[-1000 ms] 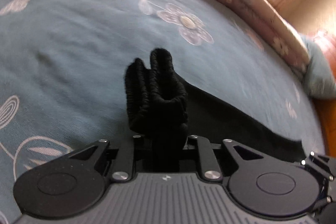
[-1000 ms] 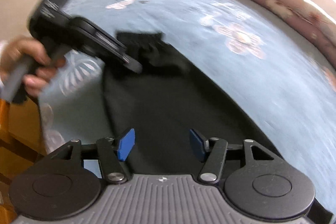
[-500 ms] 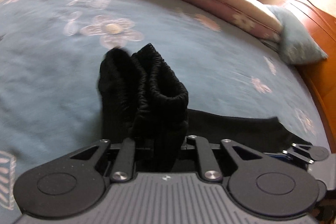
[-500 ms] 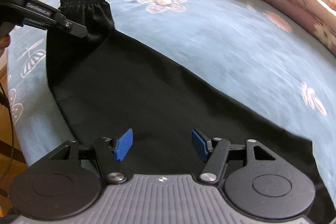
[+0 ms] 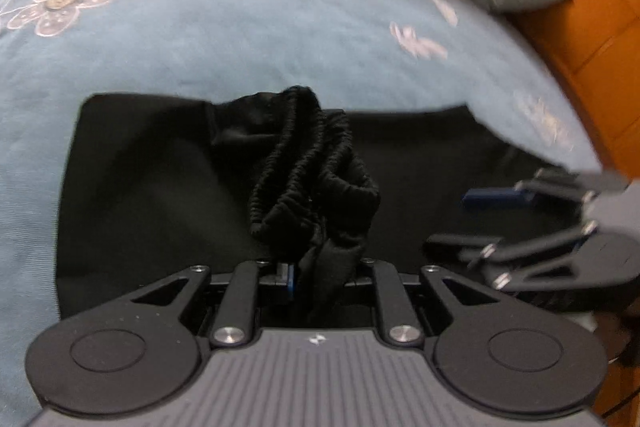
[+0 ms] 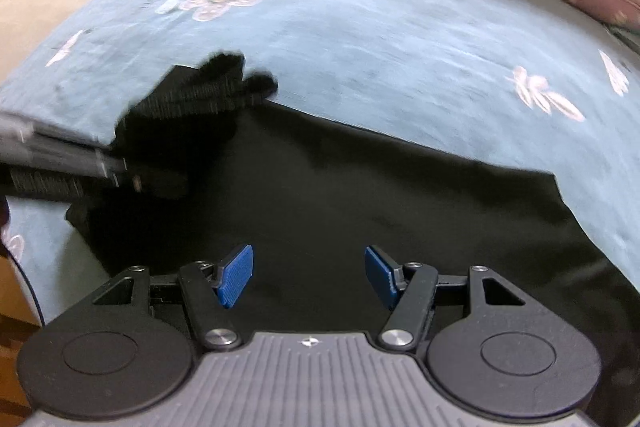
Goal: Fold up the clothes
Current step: 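Carry the held cuffs over the trouser bundle with the left gripper, then open the left gripper and drop the cuffs onto the trousers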
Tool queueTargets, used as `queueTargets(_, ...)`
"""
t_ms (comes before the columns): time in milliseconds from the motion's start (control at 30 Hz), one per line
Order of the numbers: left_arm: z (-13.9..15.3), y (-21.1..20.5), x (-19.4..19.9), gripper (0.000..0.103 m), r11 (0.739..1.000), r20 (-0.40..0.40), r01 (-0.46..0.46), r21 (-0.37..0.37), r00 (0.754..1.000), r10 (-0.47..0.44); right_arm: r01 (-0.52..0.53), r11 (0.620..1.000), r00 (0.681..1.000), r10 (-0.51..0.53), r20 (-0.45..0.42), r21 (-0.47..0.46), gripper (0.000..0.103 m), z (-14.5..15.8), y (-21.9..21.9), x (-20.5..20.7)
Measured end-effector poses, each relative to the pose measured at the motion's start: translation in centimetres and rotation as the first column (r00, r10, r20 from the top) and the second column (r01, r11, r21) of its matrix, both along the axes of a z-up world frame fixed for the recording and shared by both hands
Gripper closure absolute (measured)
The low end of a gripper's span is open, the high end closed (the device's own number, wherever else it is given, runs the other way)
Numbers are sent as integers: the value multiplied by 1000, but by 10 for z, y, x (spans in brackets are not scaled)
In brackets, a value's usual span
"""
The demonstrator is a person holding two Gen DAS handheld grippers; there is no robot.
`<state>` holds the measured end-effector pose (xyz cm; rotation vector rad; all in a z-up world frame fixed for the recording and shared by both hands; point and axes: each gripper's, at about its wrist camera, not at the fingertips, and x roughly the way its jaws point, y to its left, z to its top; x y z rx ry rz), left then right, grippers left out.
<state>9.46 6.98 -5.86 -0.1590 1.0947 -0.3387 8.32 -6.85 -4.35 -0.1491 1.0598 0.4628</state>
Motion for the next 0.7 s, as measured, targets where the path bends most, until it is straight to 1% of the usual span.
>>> queueTargets(100,-9,-6,0,88,999,-8,31,44,1000,-30,25,1000,1000,-25,-6,-10,36,-4,-10,3)
queueTargets(200,-9,-11,0,88,995,-11,52,80,999,-51,46,999,999,-46,-6,-17,36,-7,-18,7)
queueTargets(300,-1,-18,-1,88,992,0,64,106,998,-64,64,998,998,-64,-5,-13,36,-6,-25,7)
queueTargets(367,11,-26,-4,88,989,30,84,123,996,-89,75,997,997,-75,2,-13,36,-6,-28,7)
queueTargets(500,25,-42,-9,88,983,51,139,122,988,-146,98,995,995,-98,5,-4,36,-4,-37,8)
queueTargets(667,10,-64,-9,88,976,4,186,115,982,-188,129,992,992,-129,8,-6,36,-6,-51,10)
queueTargets(700,7,-69,-9,88,973,7,196,120,980,-199,136,991,991,-136,9,-8,36,-6,-53,10)
